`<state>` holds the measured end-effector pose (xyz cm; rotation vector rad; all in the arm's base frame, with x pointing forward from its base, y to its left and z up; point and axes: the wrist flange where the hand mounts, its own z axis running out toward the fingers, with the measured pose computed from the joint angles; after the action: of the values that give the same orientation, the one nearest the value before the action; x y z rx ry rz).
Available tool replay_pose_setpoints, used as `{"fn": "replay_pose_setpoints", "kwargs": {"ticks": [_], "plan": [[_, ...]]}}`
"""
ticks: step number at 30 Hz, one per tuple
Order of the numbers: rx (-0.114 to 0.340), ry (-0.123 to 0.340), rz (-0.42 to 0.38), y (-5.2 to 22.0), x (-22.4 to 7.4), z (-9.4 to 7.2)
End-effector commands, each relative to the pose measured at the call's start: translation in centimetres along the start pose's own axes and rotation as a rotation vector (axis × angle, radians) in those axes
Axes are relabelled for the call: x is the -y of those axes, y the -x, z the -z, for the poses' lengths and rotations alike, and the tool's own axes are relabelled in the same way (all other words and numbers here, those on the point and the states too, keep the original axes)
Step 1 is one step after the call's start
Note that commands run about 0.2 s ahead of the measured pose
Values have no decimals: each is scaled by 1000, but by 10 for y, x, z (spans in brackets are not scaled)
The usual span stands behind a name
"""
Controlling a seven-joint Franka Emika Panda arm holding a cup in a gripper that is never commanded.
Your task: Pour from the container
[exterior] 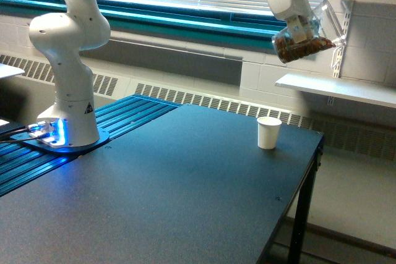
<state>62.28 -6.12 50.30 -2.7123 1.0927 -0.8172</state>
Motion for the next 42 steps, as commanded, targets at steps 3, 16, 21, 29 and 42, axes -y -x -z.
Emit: {"fn": "replay_pose_setpoints", "kwargs": {"ticks": [3, 16, 21, 29, 42], "plan": [[21, -13, 55, 30, 27, -3], [43, -41, 202, 53, 55, -2], [60, -53, 279, 69, 70, -9], [81, -75, 368, 86, 85, -17], [86, -95, 399, 99, 94, -16]]}}
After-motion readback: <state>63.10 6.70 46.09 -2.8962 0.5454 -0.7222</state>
